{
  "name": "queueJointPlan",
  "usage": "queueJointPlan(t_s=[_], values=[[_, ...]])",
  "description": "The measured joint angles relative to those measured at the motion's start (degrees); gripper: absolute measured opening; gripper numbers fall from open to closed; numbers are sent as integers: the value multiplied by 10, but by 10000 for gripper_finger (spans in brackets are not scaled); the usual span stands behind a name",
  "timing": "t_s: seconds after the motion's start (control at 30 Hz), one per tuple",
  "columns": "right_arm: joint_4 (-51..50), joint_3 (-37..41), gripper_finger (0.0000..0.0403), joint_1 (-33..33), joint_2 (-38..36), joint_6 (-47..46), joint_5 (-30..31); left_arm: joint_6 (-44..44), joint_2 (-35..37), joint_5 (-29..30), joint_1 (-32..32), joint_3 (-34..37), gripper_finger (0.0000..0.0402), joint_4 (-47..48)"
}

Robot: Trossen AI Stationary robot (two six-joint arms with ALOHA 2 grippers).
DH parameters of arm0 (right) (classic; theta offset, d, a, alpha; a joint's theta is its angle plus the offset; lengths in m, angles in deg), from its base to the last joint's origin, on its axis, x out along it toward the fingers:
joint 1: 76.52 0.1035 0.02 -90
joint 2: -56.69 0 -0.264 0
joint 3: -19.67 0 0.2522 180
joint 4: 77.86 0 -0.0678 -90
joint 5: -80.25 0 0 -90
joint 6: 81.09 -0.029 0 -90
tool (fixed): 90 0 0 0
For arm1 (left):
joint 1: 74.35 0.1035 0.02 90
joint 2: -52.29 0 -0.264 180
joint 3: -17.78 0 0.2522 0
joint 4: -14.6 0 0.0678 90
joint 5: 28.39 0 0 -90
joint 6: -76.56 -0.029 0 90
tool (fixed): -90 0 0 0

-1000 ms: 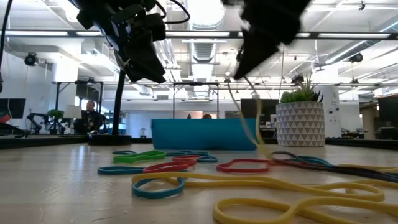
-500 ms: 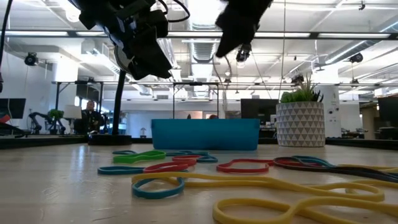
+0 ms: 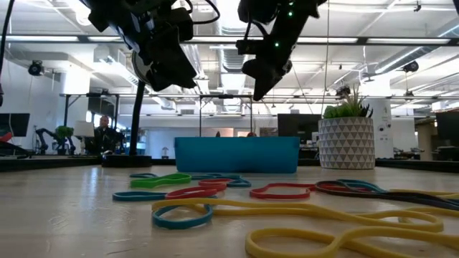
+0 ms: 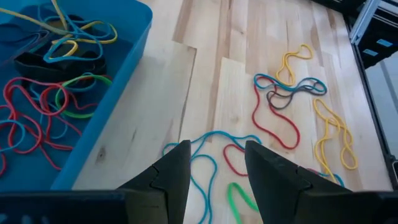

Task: Pick and place rubber bands into bin
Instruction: Put the yellow rubber band into the blue bin, then put the blue rubber band into the blue bin

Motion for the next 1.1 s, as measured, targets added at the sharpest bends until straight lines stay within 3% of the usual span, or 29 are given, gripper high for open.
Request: queueJointPlan(t_s=[0.17, 0.4, 0.5, 0.6, 0.83, 1.0, 1.1], values=[[8, 0, 8, -28, 0, 1, -53, 0, 0, 0, -5, 0, 136, 0], [9, 1, 9, -30, 0, -12, -68, 10, 0, 0, -5, 0, 136, 0], [11, 1, 15, -31, 0, -18, -111, 11, 0, 0, -5, 0, 136, 0], [11, 1, 38, -33, 0, -23, -147, 11, 0, 0, -5, 0, 136, 0], [8, 2, 117, -33, 0, -37, -158, 13, 0, 0, -6, 0, 136, 0], [-27, 2, 152, -18, 0, -35, -266, -7, 1, 0, -16, 17, 136, 13], [-58, 3, 159, 14, 0, -33, -285, -35, 1, -4, -33, 36, 136, 22]])
